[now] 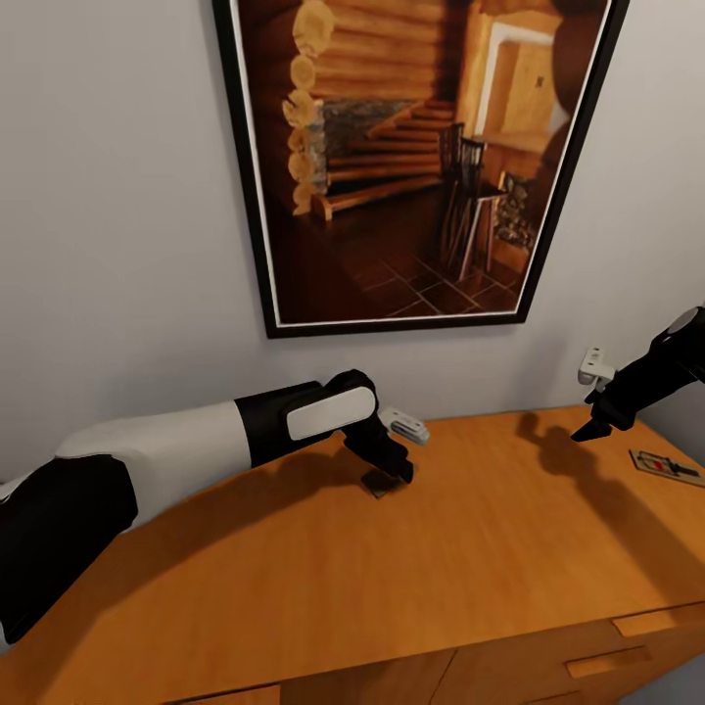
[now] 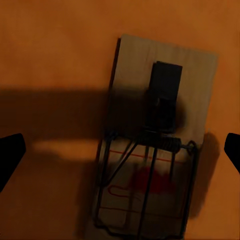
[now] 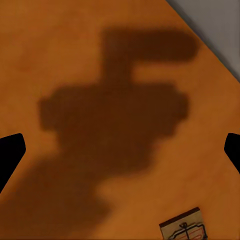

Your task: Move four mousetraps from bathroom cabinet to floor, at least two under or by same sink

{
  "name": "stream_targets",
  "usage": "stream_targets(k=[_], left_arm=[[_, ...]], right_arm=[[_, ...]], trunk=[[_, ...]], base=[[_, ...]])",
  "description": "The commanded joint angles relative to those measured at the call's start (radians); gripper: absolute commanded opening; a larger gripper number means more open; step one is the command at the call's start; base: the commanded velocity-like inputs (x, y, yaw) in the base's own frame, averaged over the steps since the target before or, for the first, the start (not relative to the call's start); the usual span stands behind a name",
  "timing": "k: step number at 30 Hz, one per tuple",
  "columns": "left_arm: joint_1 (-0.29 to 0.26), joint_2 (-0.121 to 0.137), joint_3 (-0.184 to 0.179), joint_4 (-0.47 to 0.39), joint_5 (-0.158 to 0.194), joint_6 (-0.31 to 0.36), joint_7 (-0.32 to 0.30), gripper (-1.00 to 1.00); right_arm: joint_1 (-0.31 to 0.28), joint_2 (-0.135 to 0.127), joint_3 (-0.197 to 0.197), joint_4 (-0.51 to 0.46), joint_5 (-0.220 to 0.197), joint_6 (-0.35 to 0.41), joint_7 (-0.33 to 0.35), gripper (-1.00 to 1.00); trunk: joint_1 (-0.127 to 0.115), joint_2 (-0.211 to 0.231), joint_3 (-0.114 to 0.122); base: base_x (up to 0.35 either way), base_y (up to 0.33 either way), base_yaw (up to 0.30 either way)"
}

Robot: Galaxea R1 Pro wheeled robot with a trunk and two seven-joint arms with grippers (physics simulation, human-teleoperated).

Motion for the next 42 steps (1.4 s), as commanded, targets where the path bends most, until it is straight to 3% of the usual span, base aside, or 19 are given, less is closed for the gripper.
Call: stream_targets(k=[1,14,20,21,42], left_arm=[[-0.002,-0.002,-0.002,-0.001,0.010,-0.001,0.008,1.00],[0.001,-0.016,-0.003,-0.004,0.010,-0.001,-0.009,1.00],[0.001,-0.017,-0.003,-0.005,0.010,-0.003,-0.009,1.00],[0.002,-0.016,-0.003,-0.005,0.010,-0.005,-0.009,-1.00],[0.002,-0.015,-0.002,-0.005,0.010,-0.014,-0.009,-1.00]], right_arm=[[-0.002,-0.001,0.003,-0.001,0.005,0.009,0.006,1.00],[-0.002,0.000,0.003,-0.001,0.005,0.009,0.006,1.00],[-0.002,0.001,0.003,-0.001,0.005,0.009,0.006,1.00],[-0.002,0.000,0.003,-0.001,0.005,0.009,0.006,1.00],[-0.002,-0.001,0.003,-0.020,0.005,0.010,0.006,1.00]], trunk=[[0.004,-0.008,-0.004],[0.054,-0.099,-0.045],[0.054,-0.099,-0.045],[0.054,-0.099,-0.045],[0.054,-0.099,-0.045]], base=[[0.000,0.000,0.000],[0.000,0.000,0.000],[0.000,0.000,0.000],[0.000,0.000,0.000],[0.000,0.000,0.000]])
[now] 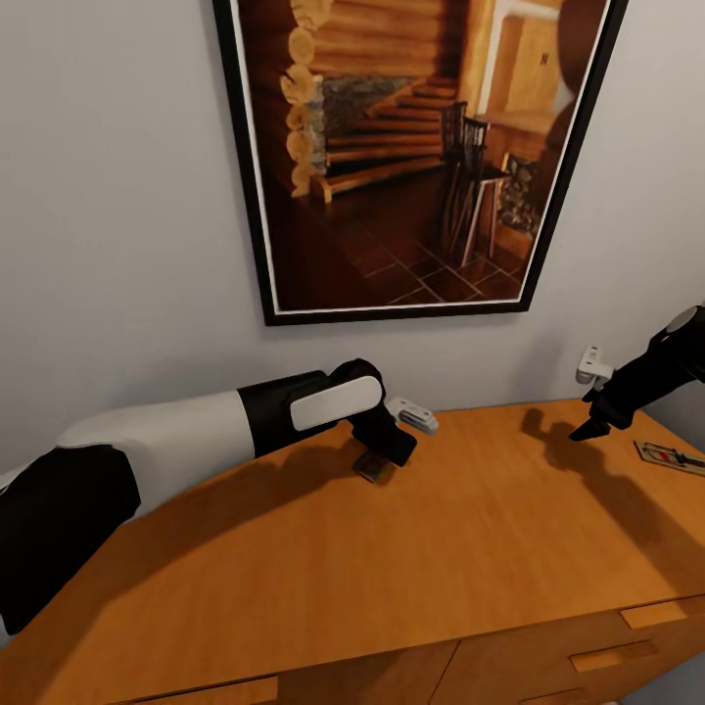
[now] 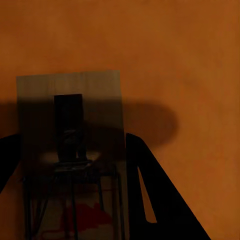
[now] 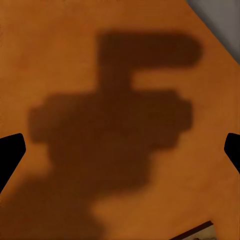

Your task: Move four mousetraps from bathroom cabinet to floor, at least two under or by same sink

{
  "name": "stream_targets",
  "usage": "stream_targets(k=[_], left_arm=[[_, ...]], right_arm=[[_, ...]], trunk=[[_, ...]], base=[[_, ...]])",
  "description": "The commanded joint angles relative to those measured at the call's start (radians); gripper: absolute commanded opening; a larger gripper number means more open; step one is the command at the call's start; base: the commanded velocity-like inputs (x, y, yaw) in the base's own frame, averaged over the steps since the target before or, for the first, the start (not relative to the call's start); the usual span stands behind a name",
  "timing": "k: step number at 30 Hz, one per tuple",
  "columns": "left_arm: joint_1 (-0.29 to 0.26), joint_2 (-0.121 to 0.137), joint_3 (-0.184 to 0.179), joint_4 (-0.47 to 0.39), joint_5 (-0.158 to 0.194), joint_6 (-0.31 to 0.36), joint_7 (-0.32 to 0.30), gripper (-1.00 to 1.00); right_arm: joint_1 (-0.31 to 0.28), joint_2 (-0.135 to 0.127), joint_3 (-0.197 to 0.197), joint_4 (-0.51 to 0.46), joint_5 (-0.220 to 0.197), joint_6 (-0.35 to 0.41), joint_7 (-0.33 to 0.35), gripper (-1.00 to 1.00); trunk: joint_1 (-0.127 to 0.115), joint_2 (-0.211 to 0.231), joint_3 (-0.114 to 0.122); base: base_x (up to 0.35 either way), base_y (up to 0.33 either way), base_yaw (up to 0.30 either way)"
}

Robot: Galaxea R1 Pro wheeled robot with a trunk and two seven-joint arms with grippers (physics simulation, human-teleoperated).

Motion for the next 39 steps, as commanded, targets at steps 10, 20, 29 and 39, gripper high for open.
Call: stream_targets(k=[10,20,29,39], left_arm=[[0.032,0.000,0.160,-0.069,0.005,0.015,0.014,-1.00],[0.022,0.004,0.228,-0.150,0.004,0.023,0.019,-1.00],[-0.008,0.008,0.237,-0.172,0.006,0.026,0.018,-1.00],[-0.009,0.008,0.236,-0.174,0.006,0.025,0.018,-1.00]], right_arm=[[-0.002,0.003,0.004,-0.003,0.007,0.010,0.004,1.00],[-0.002,0.001,0.006,-0.003,0.007,0.010,0.004,1.00],[-0.002,0.002,0.008,-0.003,0.007,0.010,0.004,1.00],[-0.002,0.001,0.012,-0.003,0.007,0.010,0.003,1.00]], trunk=[[0.000,0.000,-0.001],[0.000,0.000,-0.001],[0.000,0.000,-0.001],[0.000,0.000,-0.001]], base=[[0.000,0.000,0.000],[0.000,0.000,0.000],[0.000,0.000,0.000],[0.000,0.000,0.000]])
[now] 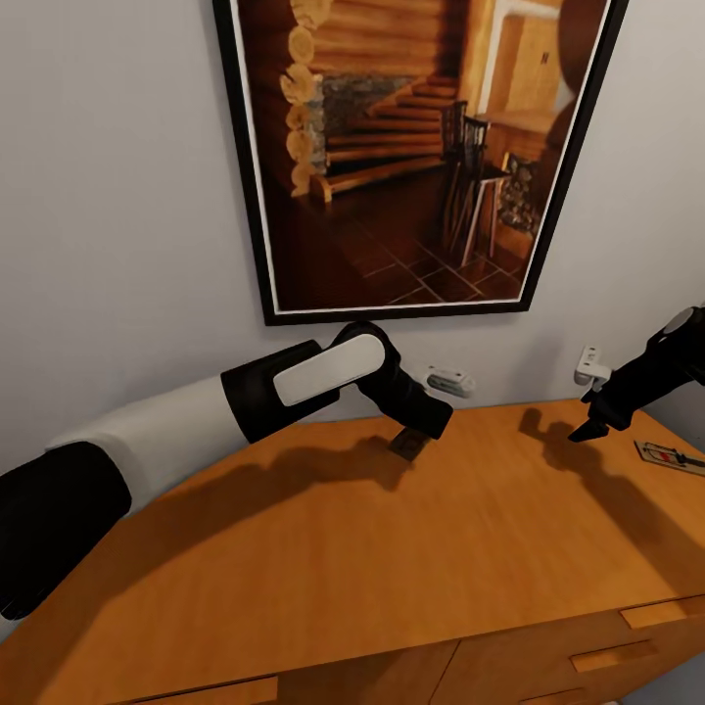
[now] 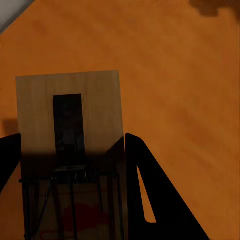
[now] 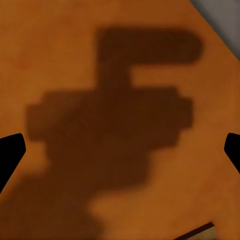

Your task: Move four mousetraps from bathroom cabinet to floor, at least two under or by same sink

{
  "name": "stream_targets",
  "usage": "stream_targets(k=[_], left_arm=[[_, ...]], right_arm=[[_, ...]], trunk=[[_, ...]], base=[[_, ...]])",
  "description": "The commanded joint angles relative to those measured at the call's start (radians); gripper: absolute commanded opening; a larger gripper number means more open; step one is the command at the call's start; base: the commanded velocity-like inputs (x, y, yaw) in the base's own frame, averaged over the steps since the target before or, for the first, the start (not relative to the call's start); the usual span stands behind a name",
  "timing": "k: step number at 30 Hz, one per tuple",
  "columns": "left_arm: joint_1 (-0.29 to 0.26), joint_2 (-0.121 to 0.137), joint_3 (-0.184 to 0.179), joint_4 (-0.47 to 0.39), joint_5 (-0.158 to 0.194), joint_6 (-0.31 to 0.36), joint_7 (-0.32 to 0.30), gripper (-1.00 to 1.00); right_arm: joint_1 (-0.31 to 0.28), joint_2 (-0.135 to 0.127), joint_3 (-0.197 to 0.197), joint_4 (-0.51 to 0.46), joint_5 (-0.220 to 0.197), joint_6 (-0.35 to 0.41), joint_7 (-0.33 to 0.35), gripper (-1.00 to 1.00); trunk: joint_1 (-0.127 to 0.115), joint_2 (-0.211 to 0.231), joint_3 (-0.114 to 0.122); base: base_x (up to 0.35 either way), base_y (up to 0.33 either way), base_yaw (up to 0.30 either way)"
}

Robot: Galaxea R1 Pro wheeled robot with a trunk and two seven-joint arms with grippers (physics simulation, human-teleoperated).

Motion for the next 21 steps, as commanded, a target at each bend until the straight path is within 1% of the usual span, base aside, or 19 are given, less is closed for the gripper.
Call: stream_targets(k=[1,3,21], left_arm=[[-0.001,0.000,-0.001,-0.001,0.008,0.000,0.007,-1.00],[-0.001,0.000,-0.001,0.000,0.008,0.001,0.007,-1.00],[-0.001,0.000,0.000,0.000,0.009,0.003,0.007,-1.00]], right_arm=[[-0.002,-0.001,0.003,-0.001,0.005,0.008,0.006,1.00],[-0.002,-0.001,0.003,-0.001,0.005,0.008,0.006,1.00],[-0.002,0.002,0.007,-0.001,0.007,0.011,0.006,1.00]], trunk=[[0.000,-0.001,-0.001],[0.000,-0.001,-0.001],[-0.069,0.125,0.055]], base=[[0.000,0.000,0.000],[0.000,0.000,0.000],[0.000,0.000,0.000]])
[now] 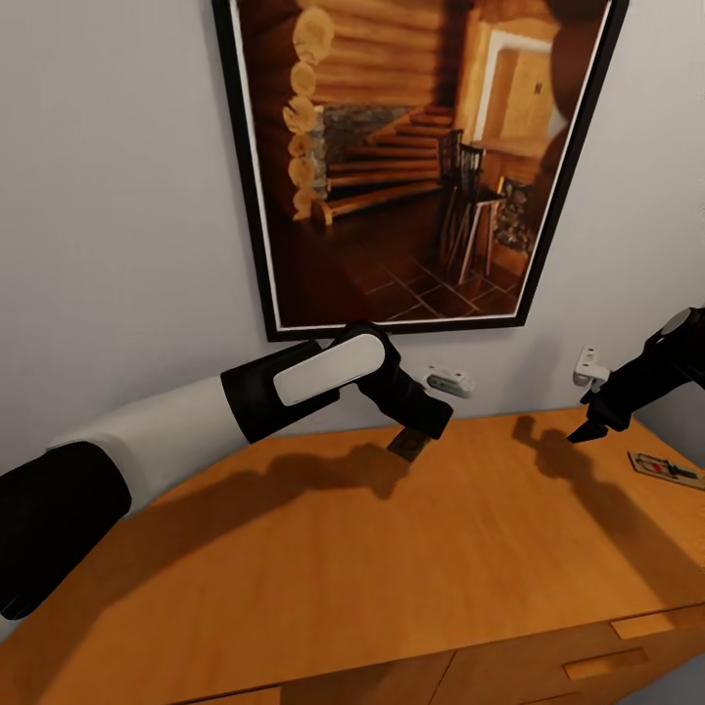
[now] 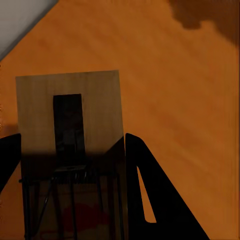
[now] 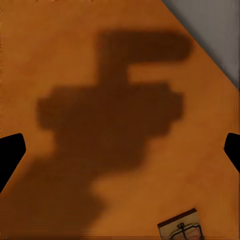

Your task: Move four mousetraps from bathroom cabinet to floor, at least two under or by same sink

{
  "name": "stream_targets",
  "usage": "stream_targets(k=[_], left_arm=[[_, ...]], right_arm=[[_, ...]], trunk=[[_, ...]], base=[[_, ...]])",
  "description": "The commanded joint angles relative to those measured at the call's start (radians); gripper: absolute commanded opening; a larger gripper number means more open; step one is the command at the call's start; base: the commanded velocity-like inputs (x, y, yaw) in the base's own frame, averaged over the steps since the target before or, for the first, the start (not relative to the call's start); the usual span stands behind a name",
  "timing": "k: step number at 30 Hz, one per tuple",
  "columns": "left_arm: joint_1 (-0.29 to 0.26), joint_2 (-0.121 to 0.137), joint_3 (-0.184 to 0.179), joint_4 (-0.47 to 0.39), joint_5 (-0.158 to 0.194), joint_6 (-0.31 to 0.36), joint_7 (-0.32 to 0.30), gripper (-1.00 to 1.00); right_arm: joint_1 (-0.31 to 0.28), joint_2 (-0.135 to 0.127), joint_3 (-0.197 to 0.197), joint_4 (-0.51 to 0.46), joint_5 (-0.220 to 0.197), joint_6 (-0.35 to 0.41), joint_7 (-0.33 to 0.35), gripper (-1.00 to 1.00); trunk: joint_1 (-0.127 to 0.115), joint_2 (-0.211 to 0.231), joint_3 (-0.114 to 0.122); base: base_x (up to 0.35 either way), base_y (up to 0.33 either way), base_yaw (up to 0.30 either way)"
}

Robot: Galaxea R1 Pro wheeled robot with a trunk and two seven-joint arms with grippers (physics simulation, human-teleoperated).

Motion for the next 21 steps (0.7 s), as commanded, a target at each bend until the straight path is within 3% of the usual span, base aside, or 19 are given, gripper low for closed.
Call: stream_targets(k=[1,7,13,21], left_arm=[[-0.001,0.000,-0.001,-0.001,0.008,0.001,0.007,-1.00],[0.010,-0.005,0.009,-0.008,0.021,-0.014,0.004,-1.00],[0.034,-0.008,-0.003,0.002,0.010,-0.022,0.004,-1.00],[0.065,-0.008,0.041,-0.040,0.010,-0.024,0.005,-1.00]], right_arm=[[-0.002,-0.001,0.003,-0.001,0.005,0.009,0.006,1.00],[0.010,-0.006,0.015,-0.013,0.024,-0.003,0.016,1.00],[-0.009,0.003,0.034,-0.004,0.013,0.008,0.010,1.00],[-0.003,0.007,0.079,0.000,0.029,-0.015,0.009,1.00]], trunk=[[-0.004,0.007,0.002],[-0.004,0.007,0.002],[-0.004,0.007,0.002],[-0.004,0.007,0.002]], base=[[0.000,0.000,0.000],[0.000,0.000,0.000],[0.000,0.000,0.000],[0.000,0.000,0.000]])
